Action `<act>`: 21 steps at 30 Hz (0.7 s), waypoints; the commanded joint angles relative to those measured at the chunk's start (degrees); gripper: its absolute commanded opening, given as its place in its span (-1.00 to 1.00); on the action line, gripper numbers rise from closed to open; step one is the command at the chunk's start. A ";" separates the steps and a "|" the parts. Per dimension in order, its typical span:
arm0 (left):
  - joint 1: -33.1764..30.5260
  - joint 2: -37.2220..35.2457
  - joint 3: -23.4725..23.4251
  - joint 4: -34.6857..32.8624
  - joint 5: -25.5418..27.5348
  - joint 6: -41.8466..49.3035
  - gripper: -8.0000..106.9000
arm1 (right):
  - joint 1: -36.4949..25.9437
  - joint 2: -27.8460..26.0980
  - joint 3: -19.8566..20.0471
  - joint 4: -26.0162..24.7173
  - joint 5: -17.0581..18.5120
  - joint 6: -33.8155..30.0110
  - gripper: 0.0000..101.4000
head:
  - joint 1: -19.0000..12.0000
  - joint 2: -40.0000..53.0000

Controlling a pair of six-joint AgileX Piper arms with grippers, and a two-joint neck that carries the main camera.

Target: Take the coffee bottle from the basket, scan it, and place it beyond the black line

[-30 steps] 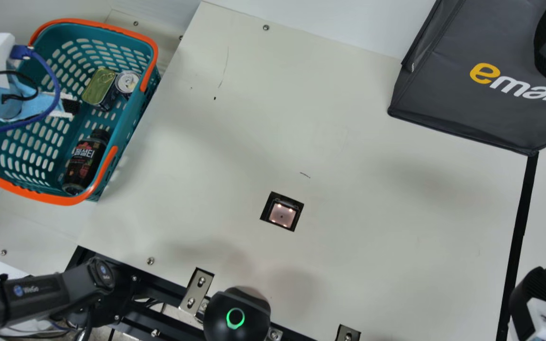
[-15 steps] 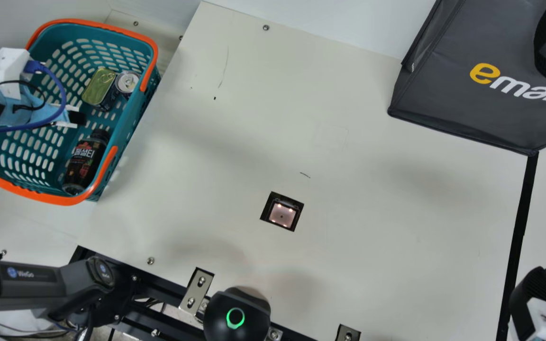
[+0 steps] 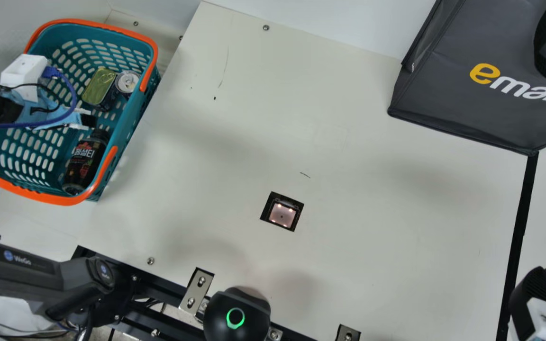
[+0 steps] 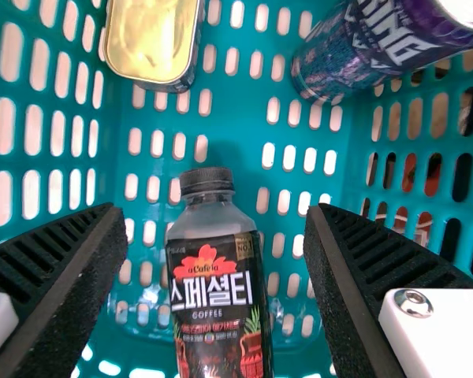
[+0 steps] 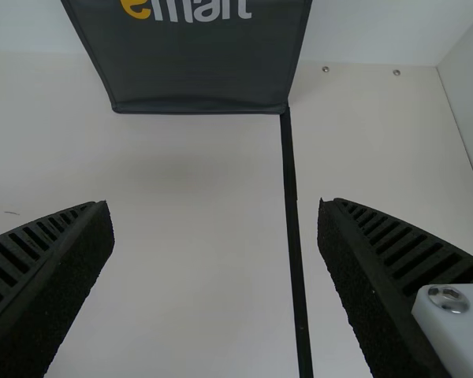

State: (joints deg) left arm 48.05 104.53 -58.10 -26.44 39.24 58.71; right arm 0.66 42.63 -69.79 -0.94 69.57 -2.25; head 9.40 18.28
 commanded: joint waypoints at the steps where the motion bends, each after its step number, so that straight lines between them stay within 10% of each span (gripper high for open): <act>1: -0.12 1.16 -0.23 -0.14 -0.60 0.26 0.71 | 0.00 0.00 0.00 0.00 0.00 0.00 0.79 | -1.48 0.14; 21: -2.39 12.81 -4.72 -1.14 -6.57 0.20 0.71 | 0.00 0.00 0.00 0.00 -0.04 0.00 0.79 | -1.48 0.14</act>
State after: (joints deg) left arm 45.79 116.94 -62.78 -27.57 32.97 59.01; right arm 0.66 42.63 -69.79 -0.94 69.53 -2.25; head 9.40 18.28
